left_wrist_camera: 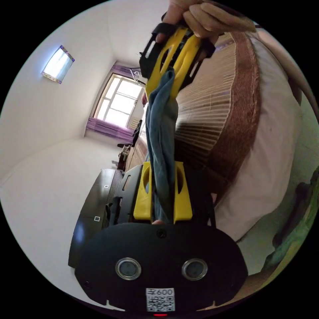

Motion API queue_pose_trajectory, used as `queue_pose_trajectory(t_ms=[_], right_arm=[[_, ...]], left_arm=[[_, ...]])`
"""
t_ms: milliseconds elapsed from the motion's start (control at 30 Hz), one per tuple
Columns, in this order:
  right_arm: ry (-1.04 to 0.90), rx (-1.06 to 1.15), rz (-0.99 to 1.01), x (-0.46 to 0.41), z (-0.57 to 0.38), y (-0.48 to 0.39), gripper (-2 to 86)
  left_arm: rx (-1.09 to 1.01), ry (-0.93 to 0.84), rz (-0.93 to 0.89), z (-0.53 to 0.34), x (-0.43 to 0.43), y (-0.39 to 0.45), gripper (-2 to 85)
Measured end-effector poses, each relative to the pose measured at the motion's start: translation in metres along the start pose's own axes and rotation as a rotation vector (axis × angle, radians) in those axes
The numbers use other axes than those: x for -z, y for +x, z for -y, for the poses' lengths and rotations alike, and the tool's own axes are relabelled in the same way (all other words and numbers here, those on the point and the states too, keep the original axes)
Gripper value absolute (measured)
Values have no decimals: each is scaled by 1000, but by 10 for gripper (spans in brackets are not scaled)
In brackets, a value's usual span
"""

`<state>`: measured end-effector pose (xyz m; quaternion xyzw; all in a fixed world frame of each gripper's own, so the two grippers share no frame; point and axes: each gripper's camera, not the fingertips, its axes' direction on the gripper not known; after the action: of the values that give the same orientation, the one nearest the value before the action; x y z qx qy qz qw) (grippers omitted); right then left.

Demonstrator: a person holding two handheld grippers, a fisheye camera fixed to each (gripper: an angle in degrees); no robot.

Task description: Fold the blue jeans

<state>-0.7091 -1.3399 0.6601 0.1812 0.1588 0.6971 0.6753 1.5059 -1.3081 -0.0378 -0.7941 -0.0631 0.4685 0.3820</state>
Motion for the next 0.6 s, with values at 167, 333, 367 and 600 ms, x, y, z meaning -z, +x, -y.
queue_pose_trajectory(t_ms=[167, 333, 367, 600], right_arm=[[20, 9, 37, -17, -18, 3, -8], [4, 16, 49, -56, -42, 6, -8], [11, 22, 51, -66, -48, 5, -8], [45, 139, 130, -120, -58, -54, -8]], left_arm=[[14, -111, 8, -77, -51, 13, 90], [-127, -134, 73, -104, -71, 39, 86], [-181, -125, 117, -111, -74, 47, 84], [-110, -72, 185, -112, -86, -24, 67]])
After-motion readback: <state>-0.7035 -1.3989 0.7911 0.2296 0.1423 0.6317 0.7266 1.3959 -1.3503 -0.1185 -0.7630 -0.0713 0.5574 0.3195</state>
